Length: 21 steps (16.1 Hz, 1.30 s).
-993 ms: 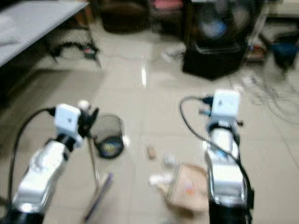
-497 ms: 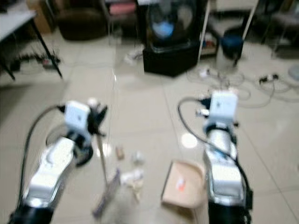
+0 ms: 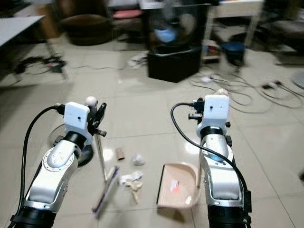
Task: Sweep floor
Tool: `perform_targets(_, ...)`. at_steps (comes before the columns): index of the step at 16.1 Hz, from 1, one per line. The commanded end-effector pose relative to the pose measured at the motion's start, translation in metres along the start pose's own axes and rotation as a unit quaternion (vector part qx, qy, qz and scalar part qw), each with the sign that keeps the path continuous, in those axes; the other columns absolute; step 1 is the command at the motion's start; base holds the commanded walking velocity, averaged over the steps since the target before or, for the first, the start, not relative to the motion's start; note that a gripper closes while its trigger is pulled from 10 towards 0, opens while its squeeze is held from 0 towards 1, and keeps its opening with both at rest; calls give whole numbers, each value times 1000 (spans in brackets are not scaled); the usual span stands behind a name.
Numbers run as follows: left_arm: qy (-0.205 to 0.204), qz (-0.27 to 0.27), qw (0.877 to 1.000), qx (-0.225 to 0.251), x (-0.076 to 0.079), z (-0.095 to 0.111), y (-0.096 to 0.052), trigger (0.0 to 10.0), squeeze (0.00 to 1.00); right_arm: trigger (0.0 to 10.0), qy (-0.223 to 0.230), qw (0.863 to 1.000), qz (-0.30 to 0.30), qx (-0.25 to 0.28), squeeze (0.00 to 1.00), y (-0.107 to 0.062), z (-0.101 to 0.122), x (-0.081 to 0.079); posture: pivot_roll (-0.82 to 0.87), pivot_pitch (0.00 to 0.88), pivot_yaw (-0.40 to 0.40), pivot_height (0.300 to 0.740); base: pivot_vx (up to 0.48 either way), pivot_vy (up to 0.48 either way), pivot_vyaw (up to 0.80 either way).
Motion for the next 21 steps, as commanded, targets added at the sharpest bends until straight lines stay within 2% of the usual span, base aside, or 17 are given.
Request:
perform_targets(1, 13, 7, 1000, 10, -4, 6, 2, 10000, 0, 10000, 5, 1000, 4, 31, 0, 2, 14, -2, -86, 0, 84, 740, 379, 0, 800)
perform_targets(3, 14, 5, 1000, 10, -2, 6, 2, 10000, 0, 10000, 22, 1000, 4, 21, 0, 0, 8, -3, -84, 0, 86, 740, 381, 0, 0)
perform_targets(9, 15, 1, 1000, 5, -2, 4, 2, 10000, 0, 10000, 23, 1000, 20, 8, 0, -4, -3, -10, -82, 0, 97, 740, 380, 0, 0)
perform_targets(14, 11, 13, 1000, -9, -7, -4, 0, 10000, 0, 10000, 9, 999, 30, 13, 0, -6, -11, -12, -71, 0, 102, 740, 0, 0, 0)
perform_targets(18, 14, 46, 999, -20, -20, -20, 0, 10000, 0, 10000, -20, 999, 26, 26, 0, -2, -17, -8, -68, 0, 106, 740, 0, 0, 0)
perform_targets(21, 0, 59, 998, -14, -21, -25, 5, 10000, 0, 10000, -39, 999, 12, 18, 0, 0, -30, -2, -56, 52, 113, 740, 0, 0, 0)
Point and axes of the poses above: a point about 5 cm out from each wrist's last joint towards the gripper, its own y axis pointing out of the wrist towards the gripper, its own z axis along the axis of the wrist's last joint, x = y × z, the point moved 5 cm from there along y, pointing out of the wrist towards the gripper, and after that the axes turned 12 degrees about -y, right-handed, at the moved point
